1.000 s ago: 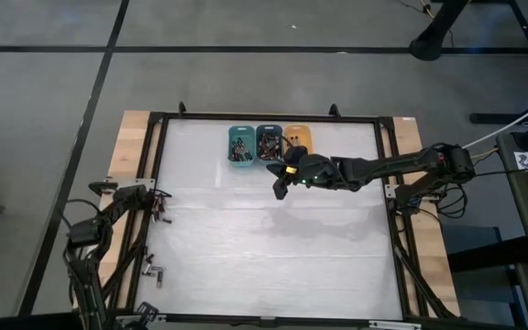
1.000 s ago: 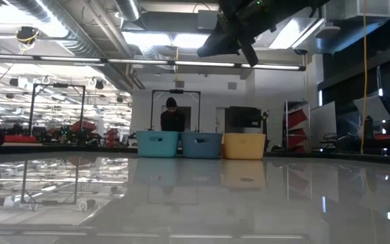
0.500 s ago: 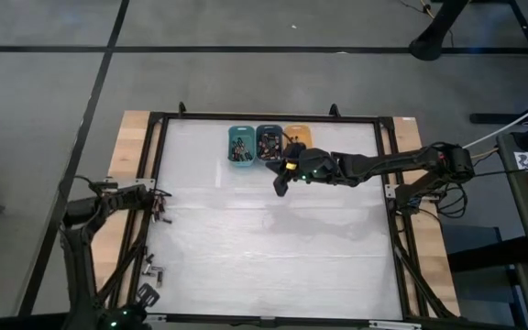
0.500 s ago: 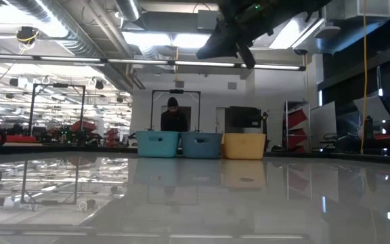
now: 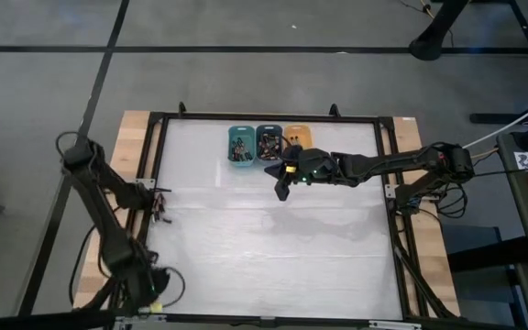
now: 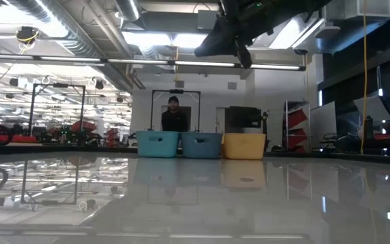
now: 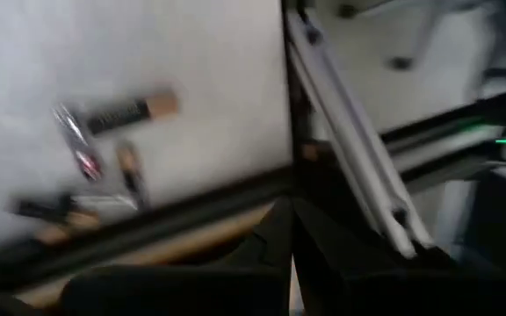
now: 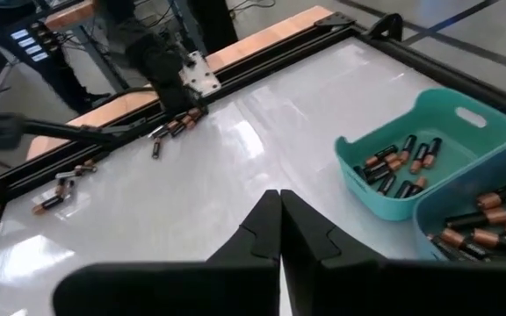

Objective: Sort batteries
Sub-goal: Put the brown battery into the green bin

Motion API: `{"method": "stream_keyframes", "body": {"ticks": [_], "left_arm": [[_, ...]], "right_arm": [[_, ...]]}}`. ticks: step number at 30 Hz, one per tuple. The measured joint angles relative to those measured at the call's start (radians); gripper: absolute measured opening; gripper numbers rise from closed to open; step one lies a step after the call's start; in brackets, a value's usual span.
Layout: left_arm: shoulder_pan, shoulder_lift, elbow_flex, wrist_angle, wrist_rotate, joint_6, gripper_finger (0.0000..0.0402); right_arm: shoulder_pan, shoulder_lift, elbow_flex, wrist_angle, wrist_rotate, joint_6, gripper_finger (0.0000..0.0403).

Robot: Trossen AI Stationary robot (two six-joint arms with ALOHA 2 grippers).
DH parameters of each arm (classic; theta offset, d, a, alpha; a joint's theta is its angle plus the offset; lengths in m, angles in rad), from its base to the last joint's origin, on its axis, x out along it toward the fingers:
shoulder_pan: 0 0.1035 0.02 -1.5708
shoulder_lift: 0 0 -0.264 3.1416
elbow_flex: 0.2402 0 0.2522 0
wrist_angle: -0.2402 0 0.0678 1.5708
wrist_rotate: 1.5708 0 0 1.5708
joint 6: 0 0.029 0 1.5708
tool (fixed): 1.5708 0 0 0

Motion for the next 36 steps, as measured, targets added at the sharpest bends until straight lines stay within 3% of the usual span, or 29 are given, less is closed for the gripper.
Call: {"method": "stream_keyframes", "body": {"ticks": [5,10,18,22,27,29,32,36], "left_arm": [[0.059,-0.138,-0.197,0.228,0.123,-0.184,0.0000],[0.074,-0.149,-0.283,0.339,0.237,-0.277,0.0000],[0.094,-0.147,-0.274,0.337,0.098,-0.176,0.0000],[0.166,-0.180,-0.215,0.214,-0.082,-0.027,0.0000],[0.360,-0.306,-0.188,0.051,-0.421,0.198,0.0000],[0.471,-0.358,-0.199,0.041,-0.511,0.288,0.0000],[0.665,-0.398,-0.228,0.087,-0.542,0.397,0.0000],[0.919,-0.384,-0.246,-0.035,-0.438,0.301,0.0000]], "right_arm": [[0.000,0.000,0.000,-0.001,-0.034,-0.013,0.0000],[0.000,0.000,0.000,-0.008,-0.040,-0.019,0.0000],[0.000,0.000,0.000,-0.005,-0.040,-0.030,0.0000],[0.000,0.001,0.014,0.019,-0.042,-0.030,0.0000],[-0.037,0.002,0.076,0.068,-0.120,-0.047,0.0000],[-0.069,0.002,0.104,0.061,-0.159,-0.047,0.0000],[-0.128,0.001,0.148,0.004,-0.230,-0.039,0.0000],[-0.196,0.001,0.175,-0.138,-0.281,-0.019,0.0000]]}}
